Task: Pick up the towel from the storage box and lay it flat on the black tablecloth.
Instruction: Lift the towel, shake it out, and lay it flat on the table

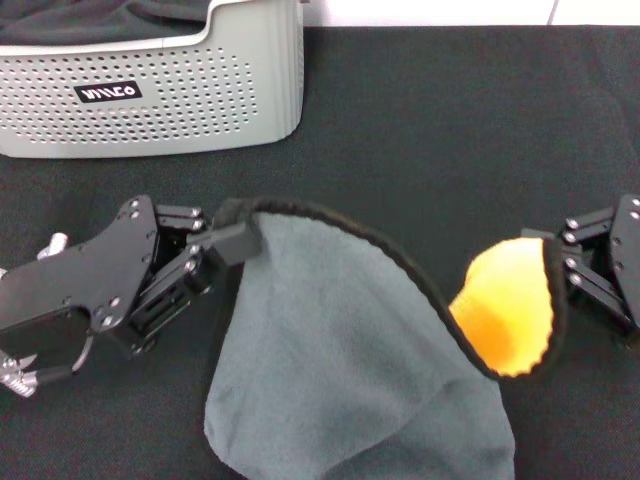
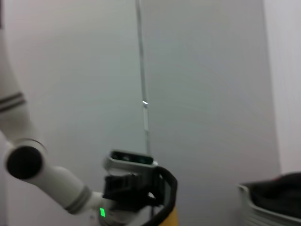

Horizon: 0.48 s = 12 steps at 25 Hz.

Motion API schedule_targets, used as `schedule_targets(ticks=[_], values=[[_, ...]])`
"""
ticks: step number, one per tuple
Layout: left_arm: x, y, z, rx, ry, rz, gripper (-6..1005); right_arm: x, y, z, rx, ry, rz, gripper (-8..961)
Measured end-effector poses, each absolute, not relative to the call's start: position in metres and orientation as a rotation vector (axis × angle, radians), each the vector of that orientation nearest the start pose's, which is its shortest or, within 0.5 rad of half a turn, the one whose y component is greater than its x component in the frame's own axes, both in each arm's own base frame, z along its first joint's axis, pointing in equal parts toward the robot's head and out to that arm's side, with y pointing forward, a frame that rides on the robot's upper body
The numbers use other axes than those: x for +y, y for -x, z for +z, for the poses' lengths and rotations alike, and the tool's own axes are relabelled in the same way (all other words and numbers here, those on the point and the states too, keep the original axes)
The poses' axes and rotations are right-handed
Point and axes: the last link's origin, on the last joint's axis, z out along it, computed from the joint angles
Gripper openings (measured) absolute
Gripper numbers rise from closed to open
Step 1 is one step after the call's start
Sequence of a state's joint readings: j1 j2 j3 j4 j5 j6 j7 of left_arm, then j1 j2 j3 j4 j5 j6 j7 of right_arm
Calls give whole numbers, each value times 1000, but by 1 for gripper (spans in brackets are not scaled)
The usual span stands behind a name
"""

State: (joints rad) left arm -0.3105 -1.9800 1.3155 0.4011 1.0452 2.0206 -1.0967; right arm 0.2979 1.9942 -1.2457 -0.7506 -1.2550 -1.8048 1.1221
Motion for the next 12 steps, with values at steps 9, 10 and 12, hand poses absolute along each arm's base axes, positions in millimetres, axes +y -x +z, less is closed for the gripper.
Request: schedule_targets(ticks=[9, 10, 12], values=[[251, 250, 5, -442, 2524, -1523, 43, 296, -228, 6, 198, 2689, 1166, 6], [253, 250, 4, -438, 2523, -1509, 43, 296, -228, 6, 198, 2689, 1166, 6], [256, 249, 1, -414, 2519, -1496, 43, 306, -229, -3, 221, 2670, 1108, 6]])
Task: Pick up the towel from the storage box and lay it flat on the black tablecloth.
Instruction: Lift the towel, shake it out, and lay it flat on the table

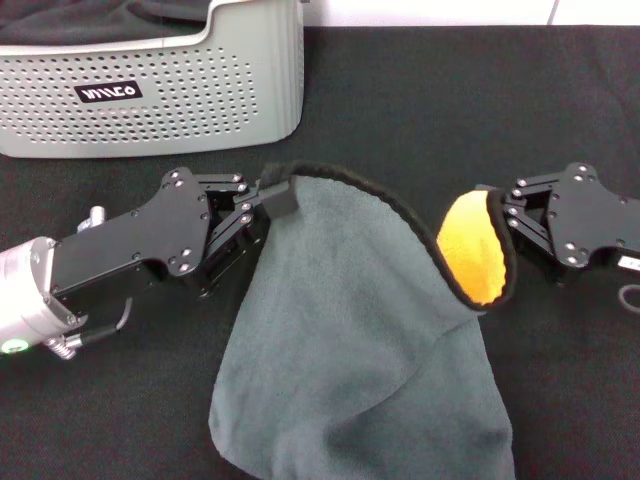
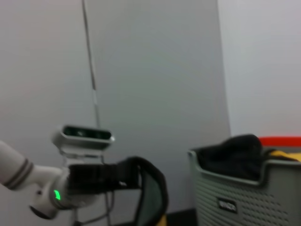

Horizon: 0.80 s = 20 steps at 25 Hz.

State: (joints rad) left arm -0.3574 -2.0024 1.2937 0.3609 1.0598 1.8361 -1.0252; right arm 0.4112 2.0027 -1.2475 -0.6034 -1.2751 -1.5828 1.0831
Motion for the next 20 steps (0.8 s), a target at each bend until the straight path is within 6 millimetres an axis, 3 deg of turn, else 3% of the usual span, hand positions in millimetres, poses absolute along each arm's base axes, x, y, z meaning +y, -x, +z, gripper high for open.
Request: schedule_targets(ticks=[20], values=[[285, 261, -22, -477, 2312, -1278, 45, 343, -234, -35, 360, 2611, 881, 5]])
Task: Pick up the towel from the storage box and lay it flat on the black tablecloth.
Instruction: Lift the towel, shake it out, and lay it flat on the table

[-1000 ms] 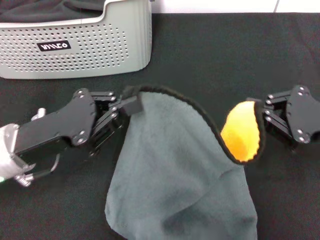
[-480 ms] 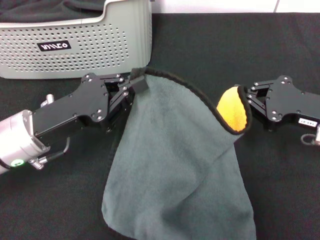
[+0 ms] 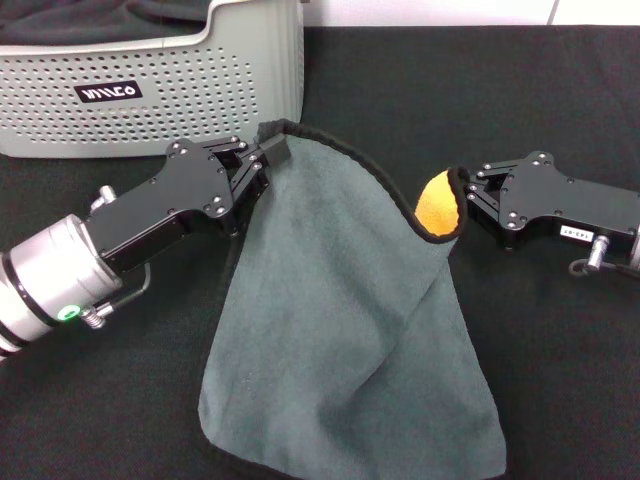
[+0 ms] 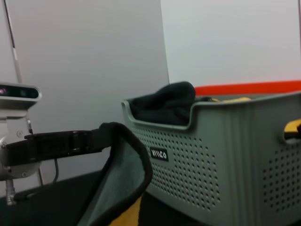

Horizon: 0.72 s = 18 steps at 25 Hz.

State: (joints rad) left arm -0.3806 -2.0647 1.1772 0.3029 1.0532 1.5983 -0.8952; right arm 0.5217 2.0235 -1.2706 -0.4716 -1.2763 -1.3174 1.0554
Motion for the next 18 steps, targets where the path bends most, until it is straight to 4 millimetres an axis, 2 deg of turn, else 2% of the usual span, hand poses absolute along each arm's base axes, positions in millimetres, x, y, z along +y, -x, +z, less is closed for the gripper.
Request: schedule_targets(ticks=[6, 18], values=[[292, 267, -33, -531, 2280, -1193, 45, 349, -237, -38, 383, 2591, 832, 5], [301, 281, -38, -585, 2195, -1073, 47, 357, -248, -42, 459, 2540, 748, 6]])
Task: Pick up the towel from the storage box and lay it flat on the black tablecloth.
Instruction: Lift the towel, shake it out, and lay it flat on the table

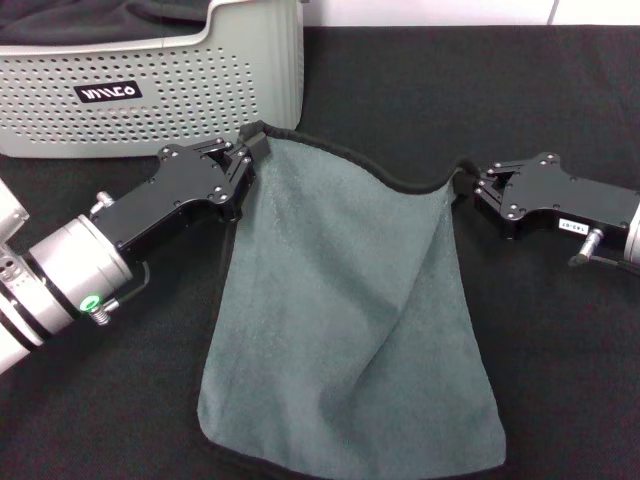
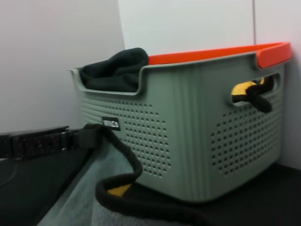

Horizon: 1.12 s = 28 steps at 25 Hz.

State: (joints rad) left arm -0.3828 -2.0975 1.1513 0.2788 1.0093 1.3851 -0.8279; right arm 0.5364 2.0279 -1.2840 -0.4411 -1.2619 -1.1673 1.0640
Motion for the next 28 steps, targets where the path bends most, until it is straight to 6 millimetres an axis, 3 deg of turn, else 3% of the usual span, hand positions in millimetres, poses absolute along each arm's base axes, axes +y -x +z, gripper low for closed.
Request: schedule_targets(ticks=[17, 28], values=[[309, 293, -33, -600, 2044, -1026, 48, 362, -248, -39, 516, 2485, 788, 5], [318, 293, -47, -604, 2081, -936, 49, 377, -249, -47, 559, 2462, 686, 5]])
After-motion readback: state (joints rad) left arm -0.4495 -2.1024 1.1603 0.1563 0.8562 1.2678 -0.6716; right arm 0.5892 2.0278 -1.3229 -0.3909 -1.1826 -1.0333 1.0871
